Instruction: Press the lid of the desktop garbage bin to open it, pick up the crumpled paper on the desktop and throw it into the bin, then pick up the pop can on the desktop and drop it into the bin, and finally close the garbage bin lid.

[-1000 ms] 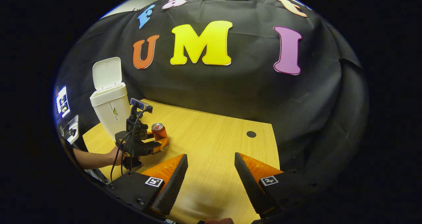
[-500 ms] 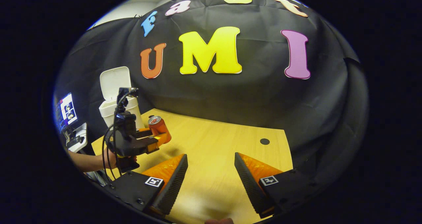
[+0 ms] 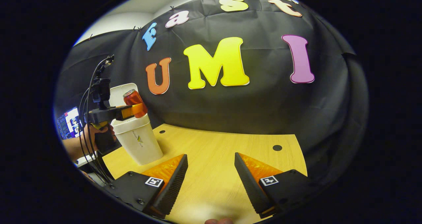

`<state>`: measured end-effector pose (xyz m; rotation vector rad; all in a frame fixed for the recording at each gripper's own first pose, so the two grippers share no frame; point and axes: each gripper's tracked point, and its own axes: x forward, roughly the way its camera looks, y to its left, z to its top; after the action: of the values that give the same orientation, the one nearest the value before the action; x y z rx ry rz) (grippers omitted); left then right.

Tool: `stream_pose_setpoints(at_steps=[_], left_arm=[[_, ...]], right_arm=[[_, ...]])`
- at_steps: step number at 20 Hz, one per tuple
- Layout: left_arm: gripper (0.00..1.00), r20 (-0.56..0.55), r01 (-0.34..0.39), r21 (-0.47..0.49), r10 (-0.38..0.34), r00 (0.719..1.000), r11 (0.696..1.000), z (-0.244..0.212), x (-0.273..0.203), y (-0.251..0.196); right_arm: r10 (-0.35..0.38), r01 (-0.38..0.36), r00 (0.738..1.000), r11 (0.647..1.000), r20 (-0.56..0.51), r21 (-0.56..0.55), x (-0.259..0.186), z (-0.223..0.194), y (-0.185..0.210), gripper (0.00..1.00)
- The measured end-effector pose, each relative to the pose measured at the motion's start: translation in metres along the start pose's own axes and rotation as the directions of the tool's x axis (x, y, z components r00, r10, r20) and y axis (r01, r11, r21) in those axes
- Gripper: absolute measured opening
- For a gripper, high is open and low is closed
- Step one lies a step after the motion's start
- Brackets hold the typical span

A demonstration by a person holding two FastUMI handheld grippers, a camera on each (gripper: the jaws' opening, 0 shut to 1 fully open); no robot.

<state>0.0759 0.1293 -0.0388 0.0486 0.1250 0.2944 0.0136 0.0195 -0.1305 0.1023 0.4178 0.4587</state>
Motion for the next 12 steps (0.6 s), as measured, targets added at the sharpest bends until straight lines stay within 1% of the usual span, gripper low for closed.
stream_pose_setpoints(at_steps=[2,5,9,11,12], left_arm=[[0.83,0.007,-0.051,-0.004,0.051,0.999,0.999,0.009,0.008,0.03],[0.83,-0.012,-0.108,0.008,0.108,0.994,0.994,0.008,0.02,0.065],[0.83,-0.081,-0.155,-0.039,0.152,0.985,0.987,-0.011,0.035,0.094],[0.83,-0.127,-0.194,-0.033,0.188,0.974,0.98,-0.025,0.042,0.107],[0.83,-0.15,-0.212,-0.027,0.206,0.967,0.977,-0.034,0.042,0.113]], right_arm=[[-0.005,0.005,1.0,1.0,0.009,0.01,0.0,0.002,0.003,0.9],[-0.019,0.019,1.0,0.999,0.006,0.027,-0.001,0.001,0.008,0.9],[-0.05,0.05,0.999,0.998,0.003,0.028,-0.004,-0.001,0.01,0.91],[-0.07,0.07,0.998,0.997,-0.002,0.04,-0.005,-0.002,0.01,0.89],[-0.08,0.08,0.997,0.996,-0.005,0.046,-0.006,-0.003,0.011,0.91]])
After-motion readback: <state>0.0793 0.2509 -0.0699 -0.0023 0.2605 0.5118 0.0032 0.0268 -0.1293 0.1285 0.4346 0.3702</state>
